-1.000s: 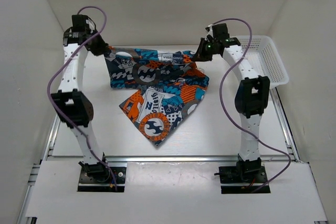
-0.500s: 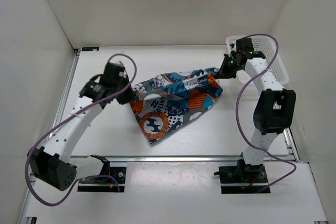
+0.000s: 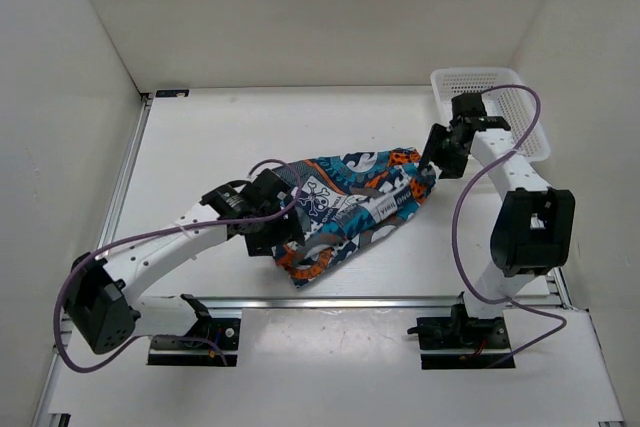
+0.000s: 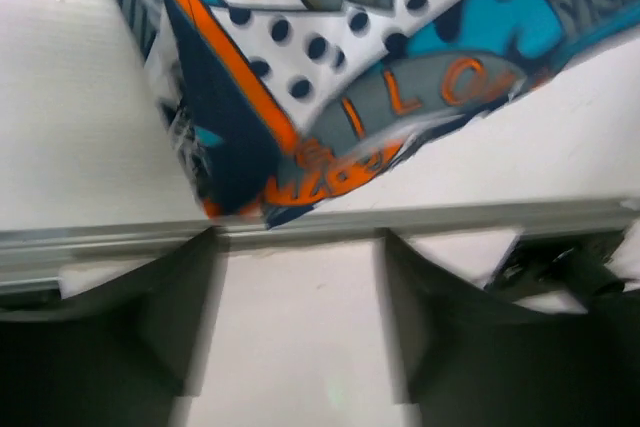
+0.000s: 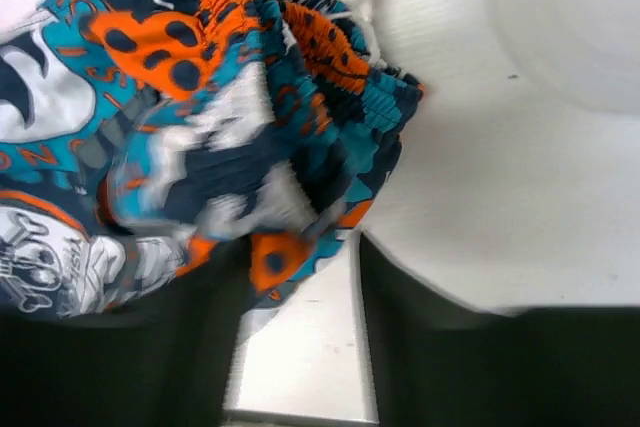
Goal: Fold and stack the shorts
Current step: Fold the shorts
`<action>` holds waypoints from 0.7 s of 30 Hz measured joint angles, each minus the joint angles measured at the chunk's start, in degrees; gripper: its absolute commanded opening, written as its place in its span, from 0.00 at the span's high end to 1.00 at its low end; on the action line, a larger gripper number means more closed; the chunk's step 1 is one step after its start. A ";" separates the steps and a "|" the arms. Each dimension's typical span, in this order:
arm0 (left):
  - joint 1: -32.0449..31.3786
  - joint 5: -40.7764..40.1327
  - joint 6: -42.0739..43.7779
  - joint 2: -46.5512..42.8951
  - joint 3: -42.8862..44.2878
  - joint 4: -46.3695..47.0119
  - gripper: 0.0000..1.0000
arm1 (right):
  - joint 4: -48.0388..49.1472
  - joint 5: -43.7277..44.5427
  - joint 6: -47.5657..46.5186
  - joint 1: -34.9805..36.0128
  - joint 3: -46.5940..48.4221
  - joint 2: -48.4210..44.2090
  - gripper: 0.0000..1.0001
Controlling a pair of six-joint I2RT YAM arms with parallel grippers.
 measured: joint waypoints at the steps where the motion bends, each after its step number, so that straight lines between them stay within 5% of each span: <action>1: -0.48 0.35 -0.17 0.74 -0.07 -0.20 0.02 | 0.11 0.48 0.39 -0.09 0.00 -0.50 0.26; 14: 1.70 2.38 -0.72 3.10 -4.72 -0.07 0.01 | 2.25 3.48 4.00 2.84 -2.29 -12.33 0.28; 21: -1.31 6.56 -1.64 14.99 -6.56 5.42 0.01 | 2.49 3.23 4.42 6.54 -10.84 -16.61 0.28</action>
